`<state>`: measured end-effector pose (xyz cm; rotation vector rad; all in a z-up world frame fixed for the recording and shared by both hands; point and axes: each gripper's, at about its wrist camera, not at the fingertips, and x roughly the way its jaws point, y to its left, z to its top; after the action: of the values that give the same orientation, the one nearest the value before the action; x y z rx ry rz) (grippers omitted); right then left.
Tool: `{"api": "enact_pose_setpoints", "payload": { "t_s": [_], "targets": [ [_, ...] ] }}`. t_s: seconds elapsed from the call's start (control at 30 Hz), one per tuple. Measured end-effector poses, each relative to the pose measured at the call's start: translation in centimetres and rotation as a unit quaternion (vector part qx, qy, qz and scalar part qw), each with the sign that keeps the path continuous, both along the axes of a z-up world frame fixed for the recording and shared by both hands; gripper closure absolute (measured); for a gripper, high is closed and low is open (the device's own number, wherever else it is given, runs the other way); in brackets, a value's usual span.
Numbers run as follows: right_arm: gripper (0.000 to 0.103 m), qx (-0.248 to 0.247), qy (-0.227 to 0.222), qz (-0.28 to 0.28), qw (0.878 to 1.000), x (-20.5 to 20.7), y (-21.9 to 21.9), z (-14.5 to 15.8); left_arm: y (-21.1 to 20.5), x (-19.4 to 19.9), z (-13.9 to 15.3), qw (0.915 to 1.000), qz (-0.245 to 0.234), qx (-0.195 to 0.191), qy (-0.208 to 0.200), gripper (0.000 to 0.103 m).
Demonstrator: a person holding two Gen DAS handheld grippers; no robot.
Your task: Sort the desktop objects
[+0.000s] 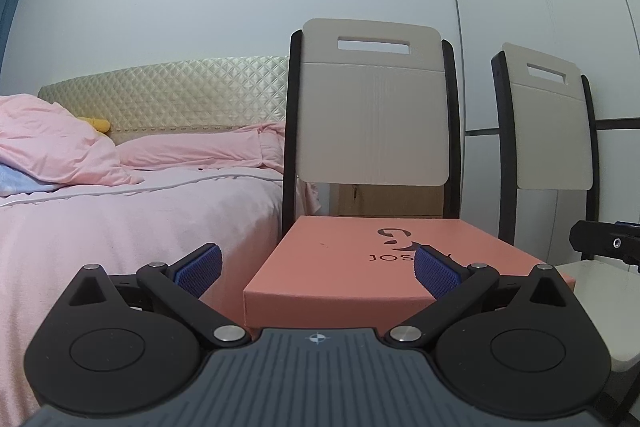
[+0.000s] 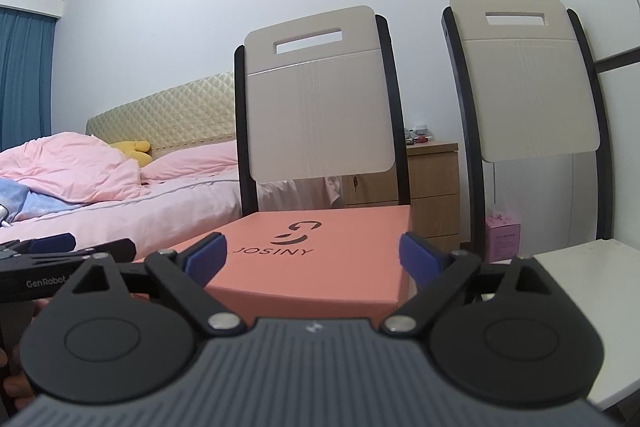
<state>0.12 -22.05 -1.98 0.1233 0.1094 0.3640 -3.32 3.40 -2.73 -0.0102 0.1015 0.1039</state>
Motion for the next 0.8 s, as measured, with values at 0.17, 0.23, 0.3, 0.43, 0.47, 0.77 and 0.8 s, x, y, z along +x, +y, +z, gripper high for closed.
{"api": "enact_pose_setpoints", "payload": {
  "t_s": [0.17, 0.23, 0.3, 0.43, 0.47, 0.77, 0.8],
  "targets": [
    [0.005, 0.0, 0.001, -0.01, 1.0, -0.19, -0.16, -0.01, -0.15, 0.08, -0.11, 1.0, 0.001, 0.003, 0.002, 0.0],
    [0.003, 0.0, 0.001, -0.011, 1.0, -0.25, -0.13, -0.02, -0.25, 0.13, -0.18, 1.0, -0.002, 0.006, 0.004, 0.0],
    [0.0, -0.001, 0.001, -0.009, 1.0, -0.25, -0.04, -0.05, -0.38, 0.14, -0.23, 0.9999, -0.004, 0.009, 0.004, 0.0],
    [0.0, -0.003, 0.003, -0.008, 1.0, -0.21, 0.06, -0.07, -0.35, 0.18, -0.28, 0.9999, -0.003, 0.009, 0.005, 0.0],
    [0.0, -0.003, 0.003, -0.009, 1.0, -0.19, 0.04, -0.1, -0.31, 0.2, -0.29, 1.0, -0.003, 0.008, 0.005, 0.0],
    [0.0, -0.014, 0.012, -0.026, 0.999, 0.06, 0.25, -0.26, -0.46, 0.24, -0.34, 0.9999, -0.001, 0.01, 0.006, 0.0],
    [0.0, -0.018, 0.013, -0.03, 0.999, 0.08, 0.33, -0.3, -0.46, 0.26, -0.36, 0.9999, -0.001, 0.01, 0.006, 0.0]
  ]
}}
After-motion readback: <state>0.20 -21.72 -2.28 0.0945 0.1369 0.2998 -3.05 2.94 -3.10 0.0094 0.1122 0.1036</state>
